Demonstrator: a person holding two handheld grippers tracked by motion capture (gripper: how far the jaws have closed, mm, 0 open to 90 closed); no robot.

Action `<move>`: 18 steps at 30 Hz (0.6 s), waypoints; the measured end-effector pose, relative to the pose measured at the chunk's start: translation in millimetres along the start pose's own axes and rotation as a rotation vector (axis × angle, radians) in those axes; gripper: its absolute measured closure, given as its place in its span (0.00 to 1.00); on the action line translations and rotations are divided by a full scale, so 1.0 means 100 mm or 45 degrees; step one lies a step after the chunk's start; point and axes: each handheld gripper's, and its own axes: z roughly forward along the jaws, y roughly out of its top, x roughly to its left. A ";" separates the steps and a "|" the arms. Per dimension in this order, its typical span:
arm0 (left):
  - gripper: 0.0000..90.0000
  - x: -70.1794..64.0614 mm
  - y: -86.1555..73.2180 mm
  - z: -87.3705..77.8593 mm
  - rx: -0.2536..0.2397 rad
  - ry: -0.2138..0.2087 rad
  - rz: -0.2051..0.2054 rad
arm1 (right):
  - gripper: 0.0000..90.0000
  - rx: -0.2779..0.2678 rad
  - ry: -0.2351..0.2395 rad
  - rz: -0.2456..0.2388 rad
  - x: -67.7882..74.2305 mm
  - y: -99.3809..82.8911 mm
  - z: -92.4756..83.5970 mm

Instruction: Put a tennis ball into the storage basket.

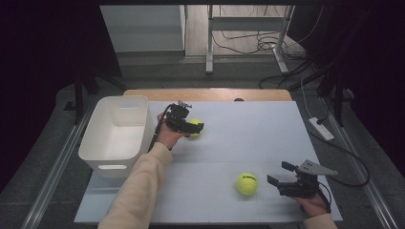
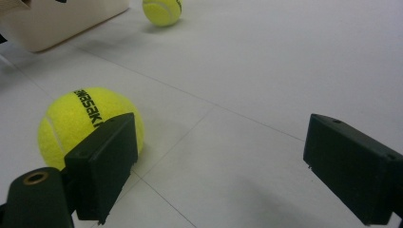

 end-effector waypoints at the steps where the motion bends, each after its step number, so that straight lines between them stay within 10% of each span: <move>1: 0.07 0.01 0.00 0.01 0.002 -0.001 0.000 | 0.12 0.002 0.000 0.001 0.00 0.00 0.00; 18: 0.07 0.07 -0.03 0.24 0.061 0.001 -0.006 | 0.12 0.004 -0.001 0.003 -0.01 -0.01 0.00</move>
